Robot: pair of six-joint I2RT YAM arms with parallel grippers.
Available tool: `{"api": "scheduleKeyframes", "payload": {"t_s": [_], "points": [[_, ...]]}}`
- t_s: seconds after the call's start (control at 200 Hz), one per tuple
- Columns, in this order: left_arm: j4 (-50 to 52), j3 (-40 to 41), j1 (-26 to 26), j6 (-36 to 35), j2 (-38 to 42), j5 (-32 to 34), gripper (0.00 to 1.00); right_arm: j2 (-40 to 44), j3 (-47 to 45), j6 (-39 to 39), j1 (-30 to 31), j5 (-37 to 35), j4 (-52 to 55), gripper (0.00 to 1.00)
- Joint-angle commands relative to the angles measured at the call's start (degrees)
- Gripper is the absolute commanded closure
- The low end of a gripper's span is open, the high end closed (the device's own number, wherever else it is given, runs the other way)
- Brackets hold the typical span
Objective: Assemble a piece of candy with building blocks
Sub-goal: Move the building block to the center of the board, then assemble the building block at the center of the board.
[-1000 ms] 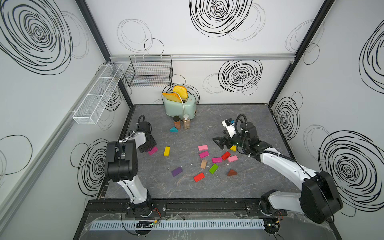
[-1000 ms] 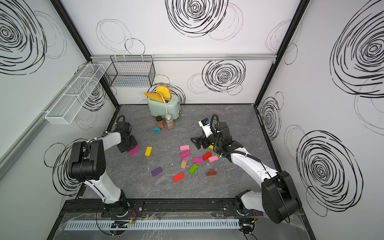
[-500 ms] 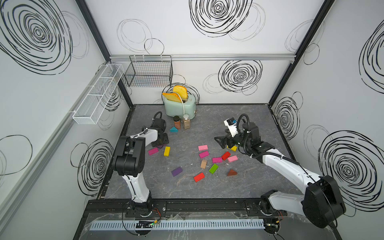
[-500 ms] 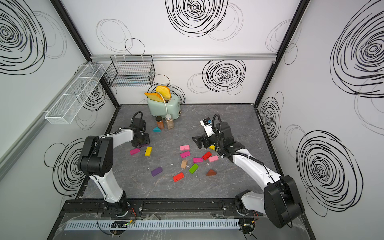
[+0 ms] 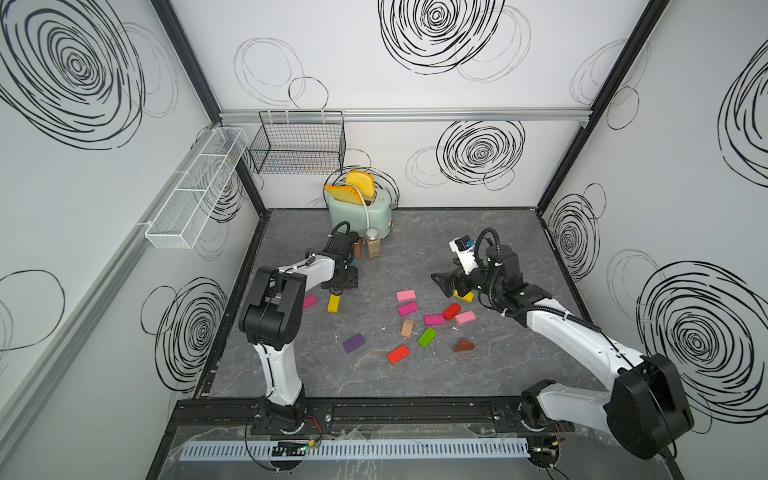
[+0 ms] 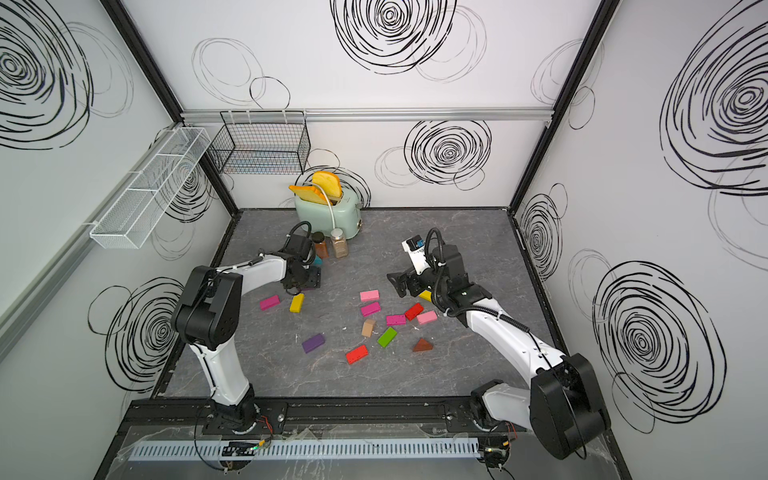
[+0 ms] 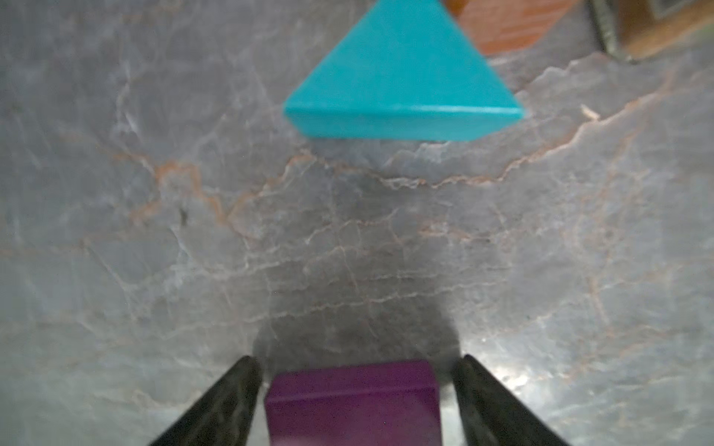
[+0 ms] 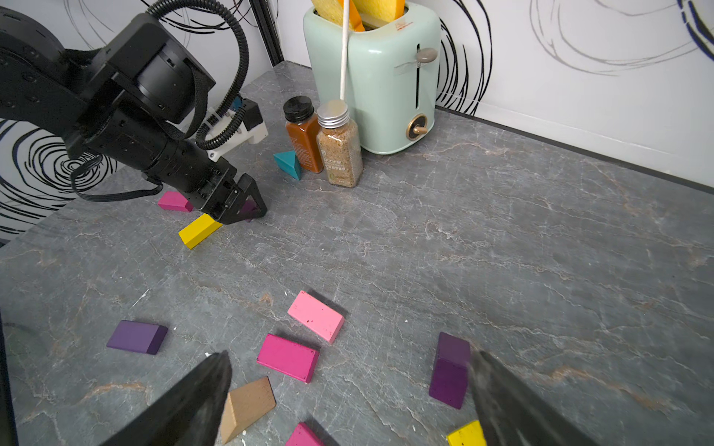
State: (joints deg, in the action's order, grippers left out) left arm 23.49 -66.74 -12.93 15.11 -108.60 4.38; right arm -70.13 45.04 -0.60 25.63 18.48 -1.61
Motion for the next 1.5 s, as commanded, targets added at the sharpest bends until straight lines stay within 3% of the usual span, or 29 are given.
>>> {"api": "scheduleKeyframes", "payload": {"t_s": [0.0, 0.31, 0.68, 0.965, 1.165, 1.496], "points": [[5.7, 0.6, -0.4, 0.7, 4.3, -1.1, 0.02, 1.6, 0.7, 0.9, -0.3, 0.4, 1.5, 0.01], [6.7, 9.1, 0.4, 5.1, 13.4, -6.2, 0.02, 6.0, -1.9, -0.2, -0.3, 0.2, 1.2, 0.01], [3.0, 13.5, 0.2, 6.8, 11.6, -7.7, 0.01, 6.2, 0.2, 0.4, -0.2, 1.0, 2.6, 0.01], [0.4, 19.6, -2.9, 11.0, 16.1, -11.1, 0.04, 5.1, 1.0, 0.3, -0.3, 2.1, 1.4, 0.01], [-2.3, 19.6, -6.0, 13.5, 14.8, -12.8, 0.04, 5.5, 0.6, 0.6, -0.3, 1.7, 1.6, 0.01], [-4.4, 16.4, -6.3, 14.4, 10.9, -13.6, 0.05, 5.3, 0.5, 1.0, -0.3, 0.8, 1.7, 0.01]]}}
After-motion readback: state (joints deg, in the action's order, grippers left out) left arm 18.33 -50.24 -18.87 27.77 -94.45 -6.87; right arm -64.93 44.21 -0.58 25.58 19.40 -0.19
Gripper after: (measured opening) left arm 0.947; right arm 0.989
